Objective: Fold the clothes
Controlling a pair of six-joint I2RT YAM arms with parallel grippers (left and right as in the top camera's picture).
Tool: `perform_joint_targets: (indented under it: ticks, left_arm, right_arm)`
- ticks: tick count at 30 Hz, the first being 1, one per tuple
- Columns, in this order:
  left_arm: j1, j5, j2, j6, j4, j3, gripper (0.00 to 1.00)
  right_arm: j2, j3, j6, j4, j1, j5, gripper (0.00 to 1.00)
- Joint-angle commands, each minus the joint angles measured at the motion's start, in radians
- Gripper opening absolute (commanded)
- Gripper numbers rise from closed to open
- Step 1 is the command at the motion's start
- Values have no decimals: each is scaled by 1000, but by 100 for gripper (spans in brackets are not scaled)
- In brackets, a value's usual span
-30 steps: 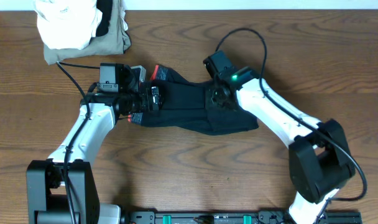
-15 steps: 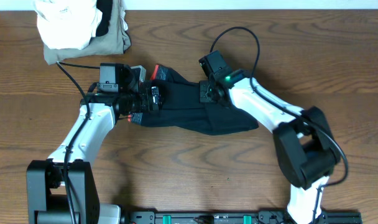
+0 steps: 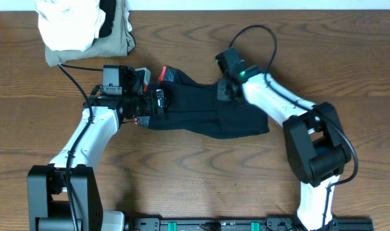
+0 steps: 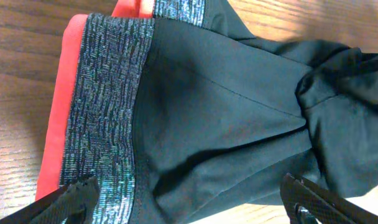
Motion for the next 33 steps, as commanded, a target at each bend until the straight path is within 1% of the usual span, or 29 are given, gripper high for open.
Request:
perform_joint_targets:
  ticks: [1, 4, 9, 10, 11, 12, 13, 14, 15, 16, 18, 24, 26, 27, 29, 33]
  left_arm:
    - [5, 10, -13, 16, -2, -6, 95]
    - [5, 10, -13, 17, -2, -6, 95]
    - [5, 10, -13, 17, -2, -6, 95]
    - [5, 10, -13, 17, -2, -6, 95]
    - [5, 6, -13, 17, -4, -6, 95]
    - [5, -13, -13, 16, -9, -6, 95]
    - [5, -36, -13, 16, -14, -6, 95]
    - [5, -68, -13, 14, -18, -6, 95]
    - [5, -97, -13, 0, -19, -6, 95]
    - [7, -130, -13, -31, -19, -6, 95]
    - [19, -166, -13, -72, -21, -6, 95]
    - [79, -175, -13, -74, -8, -6, 95]
    - [106, -163, -13, -73, 17, -6, 95]
    - [119, -163, -13, -64, 31, -6, 91]
    - [141, -164, -12, -47, 44, -6, 89]
    - [180, -141, -5, -40, 48, -6, 89]
  right_arm:
    - [-84, 97, -45, -57, -50, 37, 10]
    - [-132, 164, -85, -136, -92, 36, 19]
    - [-205, 199, -108, -250, -145, 37, 20]
    - [-216, 199, -116, -273, -152, 43, 24]
    - [-225, 199, -122, -295, -158, 53, 32]
    - [-233, 199, -122, -330, -164, 77, 45]
    - [-238, 199, -122, -360, -170, 106, 53]
    - [-241, 199, -121, -396, -175, 144, 65]
    - [-241, 199, -121, -425, -181, 169, 84]
    - [-241, 199, -121, -454, -188, 179, 99]
    - [-240, 188, -117, -493, -205, 165, 99]
    - [-240, 126, -117, -514, -229, 111, 99]
    - [-240, 79, -117, -496, -229, 106, 99]
    - [-240, 49, -117, -484, -227, 98, 99]
    - [-240, -13, -117, -449, -227, 62, 99]
    - [-240, -117, -117, -376, -227, -31, 99]
